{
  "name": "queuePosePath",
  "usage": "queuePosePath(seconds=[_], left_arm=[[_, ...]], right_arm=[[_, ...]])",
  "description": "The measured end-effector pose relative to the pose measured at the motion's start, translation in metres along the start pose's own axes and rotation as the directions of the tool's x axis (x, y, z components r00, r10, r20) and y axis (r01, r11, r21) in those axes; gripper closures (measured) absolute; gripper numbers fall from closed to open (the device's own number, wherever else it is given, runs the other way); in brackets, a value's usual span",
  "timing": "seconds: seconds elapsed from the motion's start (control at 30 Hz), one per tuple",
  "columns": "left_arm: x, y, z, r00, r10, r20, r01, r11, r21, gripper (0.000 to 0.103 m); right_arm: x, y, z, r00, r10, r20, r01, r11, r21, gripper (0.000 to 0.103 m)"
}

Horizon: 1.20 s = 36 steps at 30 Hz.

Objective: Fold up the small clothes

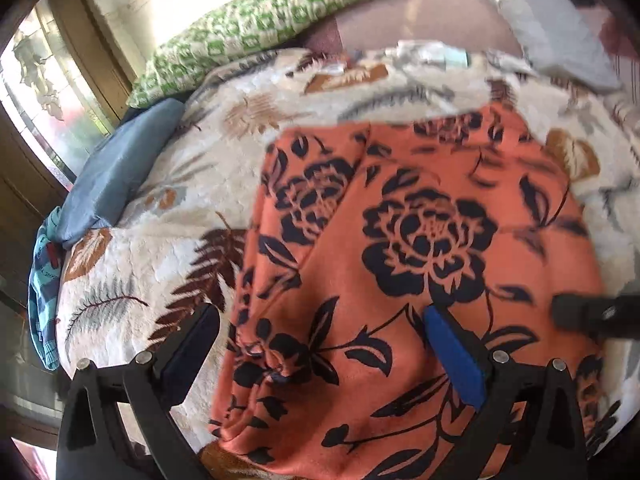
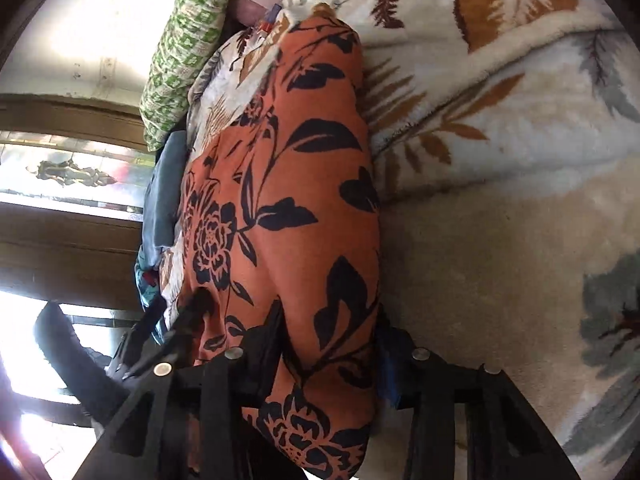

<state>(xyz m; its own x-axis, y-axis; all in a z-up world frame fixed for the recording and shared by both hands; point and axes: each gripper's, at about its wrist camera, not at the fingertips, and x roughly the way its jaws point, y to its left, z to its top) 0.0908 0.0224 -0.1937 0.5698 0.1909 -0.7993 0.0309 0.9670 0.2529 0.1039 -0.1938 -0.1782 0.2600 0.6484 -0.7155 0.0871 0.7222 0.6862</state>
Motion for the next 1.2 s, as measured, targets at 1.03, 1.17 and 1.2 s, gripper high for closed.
queuePosePath(seconds=[1.03, 1.17, 1.2], left_arm=[[0.013, 0.018, -0.001, 0.995, -0.101, -0.018, 0.099, 0.992, -0.076, 0.0], [0.012, 0.016, -0.002, 0.995, -0.097, -0.016, 0.096, 0.993, -0.074, 0.0], [0.012, 0.017, -0.002, 0.995, -0.098, -0.014, 0.097, 0.993, -0.074, 0.0]], right_arm=[[-0.019, -0.024, -0.033, 0.985, 0.133, 0.112, -0.139, 0.989, 0.041, 0.07], [-0.02, -0.024, -0.038, 0.993, 0.094, 0.074, -0.098, 0.994, 0.042, 0.059], [-0.018, -0.03, -0.041, 0.994, 0.099, 0.051, -0.103, 0.991, 0.08, 0.033]])
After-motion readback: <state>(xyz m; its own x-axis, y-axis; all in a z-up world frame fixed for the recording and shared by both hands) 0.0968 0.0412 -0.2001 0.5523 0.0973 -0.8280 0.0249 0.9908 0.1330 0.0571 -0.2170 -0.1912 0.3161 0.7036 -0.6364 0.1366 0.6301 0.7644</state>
